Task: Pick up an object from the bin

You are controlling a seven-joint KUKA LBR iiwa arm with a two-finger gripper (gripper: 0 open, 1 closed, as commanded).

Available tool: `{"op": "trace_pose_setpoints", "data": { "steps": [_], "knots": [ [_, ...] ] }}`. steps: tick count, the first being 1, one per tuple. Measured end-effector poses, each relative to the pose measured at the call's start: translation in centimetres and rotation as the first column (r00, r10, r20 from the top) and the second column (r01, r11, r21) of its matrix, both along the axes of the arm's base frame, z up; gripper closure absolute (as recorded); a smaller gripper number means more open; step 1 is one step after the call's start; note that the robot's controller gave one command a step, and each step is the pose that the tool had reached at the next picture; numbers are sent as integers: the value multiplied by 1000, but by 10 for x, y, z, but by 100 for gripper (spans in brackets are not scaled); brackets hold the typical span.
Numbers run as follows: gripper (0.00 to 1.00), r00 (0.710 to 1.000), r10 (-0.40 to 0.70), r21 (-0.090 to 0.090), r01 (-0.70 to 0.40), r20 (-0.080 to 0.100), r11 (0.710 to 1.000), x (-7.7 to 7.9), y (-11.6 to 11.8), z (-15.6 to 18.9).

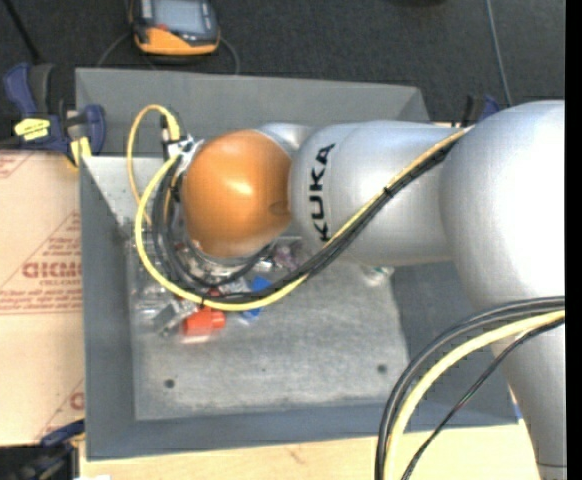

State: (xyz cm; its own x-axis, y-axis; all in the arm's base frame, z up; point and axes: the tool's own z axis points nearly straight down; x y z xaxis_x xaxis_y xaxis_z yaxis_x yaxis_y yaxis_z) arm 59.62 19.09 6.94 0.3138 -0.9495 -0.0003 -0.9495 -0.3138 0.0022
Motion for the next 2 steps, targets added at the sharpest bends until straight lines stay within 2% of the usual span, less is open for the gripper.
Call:
{"op": "trace_pose_setpoints", "data": {
  "steps": [1,2],
  "knots": [
    [0,1000,-7,3,7,-2,1000,1,0,1],
    [100,1000,-8,-1,8,-3,1000,1,-1,2]
  ]
}}
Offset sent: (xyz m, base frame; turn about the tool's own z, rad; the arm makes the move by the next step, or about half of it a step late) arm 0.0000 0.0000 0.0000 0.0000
